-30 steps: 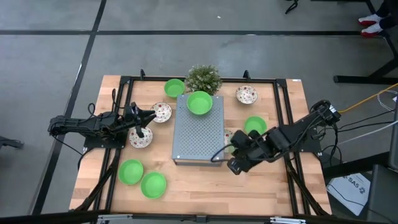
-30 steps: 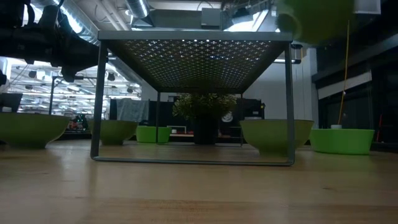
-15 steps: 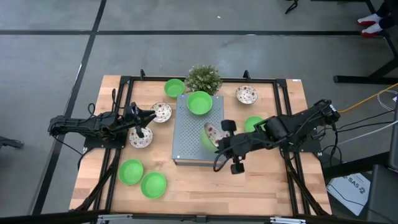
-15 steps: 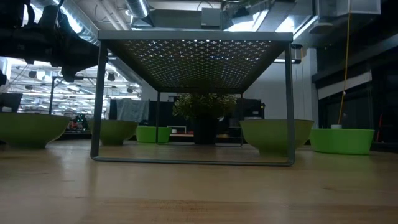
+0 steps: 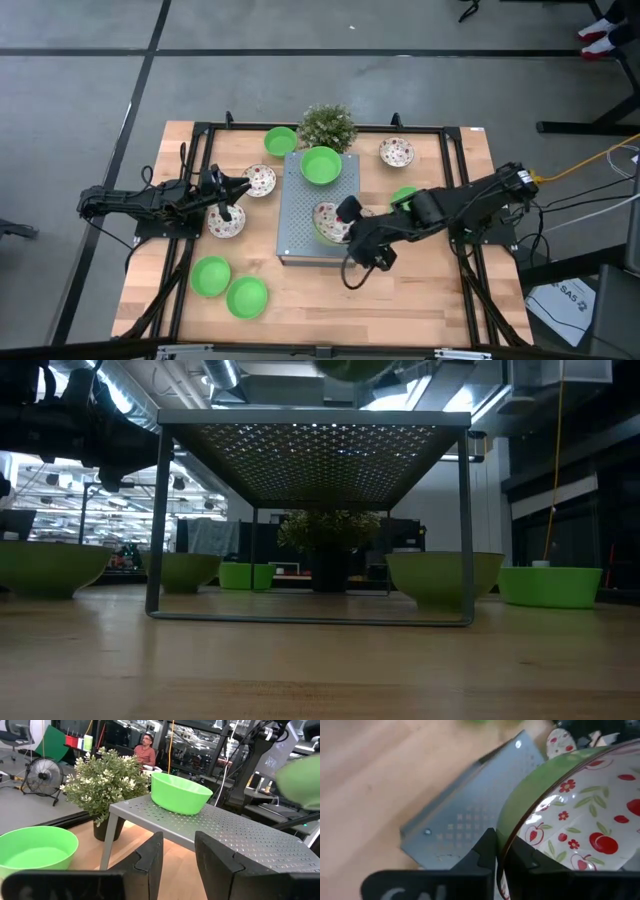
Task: Pick & Place Mini bowls
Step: Put the red patterned bowl on the shelf
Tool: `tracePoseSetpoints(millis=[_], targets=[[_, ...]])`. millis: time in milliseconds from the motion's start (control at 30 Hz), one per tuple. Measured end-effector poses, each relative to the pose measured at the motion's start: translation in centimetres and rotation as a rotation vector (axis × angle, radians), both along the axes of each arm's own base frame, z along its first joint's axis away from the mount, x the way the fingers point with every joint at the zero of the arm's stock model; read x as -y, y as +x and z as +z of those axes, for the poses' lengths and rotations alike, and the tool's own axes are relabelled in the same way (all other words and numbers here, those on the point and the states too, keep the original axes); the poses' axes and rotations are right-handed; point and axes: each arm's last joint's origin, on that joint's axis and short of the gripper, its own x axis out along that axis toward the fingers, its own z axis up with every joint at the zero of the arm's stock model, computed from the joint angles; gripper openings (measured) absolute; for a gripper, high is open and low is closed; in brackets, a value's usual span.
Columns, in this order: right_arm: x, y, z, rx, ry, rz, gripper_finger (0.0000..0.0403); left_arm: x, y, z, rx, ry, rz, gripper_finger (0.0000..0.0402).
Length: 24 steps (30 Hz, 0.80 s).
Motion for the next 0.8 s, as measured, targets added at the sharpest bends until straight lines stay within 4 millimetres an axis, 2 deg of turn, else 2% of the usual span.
tracePoseSetpoints(millis=[167, 367, 600, 800], targets=[[1.2, 2.0, -2.1, -0.078, -0.08, 0.016, 0.002, 0.0, 0.0, 0.0, 0.0, 0.0, 0.0, 0.0107], [2.8, 3.3, -4.0, -0.169, -0.121, -0.01, 0.003, 0.0, 0.0, 0.0, 0.0, 0.0, 0.0, 0.0107], [3.9, 3.6, -4.1, -0.178, -0.118, -0.042, 0.003, 0.0, 0.0, 0.0, 0.0, 0.0, 0.0, 0.0107], [3.9, 3.6, -4.1, -0.18, -0.089, -0.057, 0.0036, 0.0, 0.0, 0.0, 0.0, 0.0, 0.0, 0.0107]])
